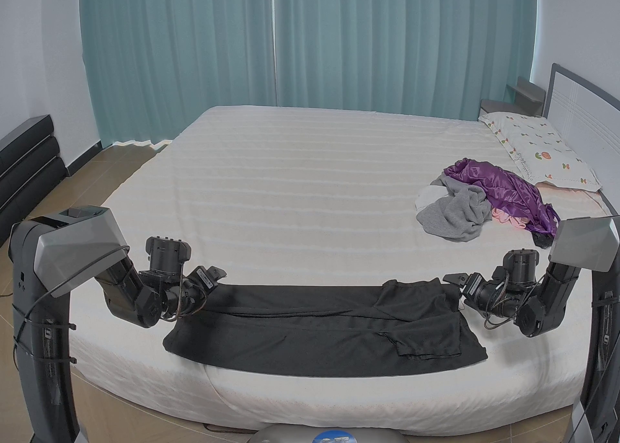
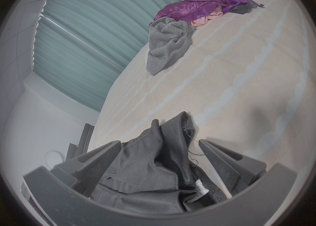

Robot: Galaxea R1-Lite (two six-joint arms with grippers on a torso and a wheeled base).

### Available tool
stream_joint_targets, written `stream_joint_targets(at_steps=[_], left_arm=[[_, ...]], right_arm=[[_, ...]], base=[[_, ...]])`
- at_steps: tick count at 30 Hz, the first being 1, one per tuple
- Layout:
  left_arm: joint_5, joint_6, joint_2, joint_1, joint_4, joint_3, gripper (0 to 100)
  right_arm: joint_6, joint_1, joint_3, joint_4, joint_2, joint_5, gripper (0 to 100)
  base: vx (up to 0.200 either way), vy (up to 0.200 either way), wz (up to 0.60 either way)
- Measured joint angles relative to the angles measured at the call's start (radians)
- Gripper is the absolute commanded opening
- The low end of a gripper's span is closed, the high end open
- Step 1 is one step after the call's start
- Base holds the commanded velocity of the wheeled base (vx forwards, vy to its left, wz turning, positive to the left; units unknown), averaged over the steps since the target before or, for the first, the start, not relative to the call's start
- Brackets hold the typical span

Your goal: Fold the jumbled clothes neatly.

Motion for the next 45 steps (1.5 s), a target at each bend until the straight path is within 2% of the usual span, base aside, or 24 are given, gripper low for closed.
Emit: stream_joint_targets(at_steps=[4,10,20,26,34,45], left_arm=[[-0.008,-0.003,-0.026,0.032,0.005,0.001,100],[-0.071,0.010,-0.084,0.096,0.021,0.005,100],[-0.150,0.233,-0.050,0.153,0.034,0.007,100],[-0.209,0.346,-0.022,0.155,0.031,0.033,100],[-0.211,0.458,0.004,0.143,0.025,0.063,100],[-0.193,0.465,0.026,0.094,0.024,0.064,100]], right_arm=[[0.000,0.000,0.000,0.000,0.001,0.001,100],[0.020,0.000,0.000,0.000,0.001,0.003,100],[0.028,0.001,-0.001,-0.001,0.002,0.003,100],[0.029,0.002,-0.001,-0.001,0.002,0.003,100],[0.029,0.001,-0.001,-0.001,0.002,0.003,100],[0.029,0.001,-0.002,-0.001,0.002,0.003,100]], base=[[0.000,0.000,0.00],[0.000,0.000,0.00],[0.000,0.000,0.00],[0.000,0.000,0.00],[0.000,0.000,0.00],[0.000,0.000,0.00]])
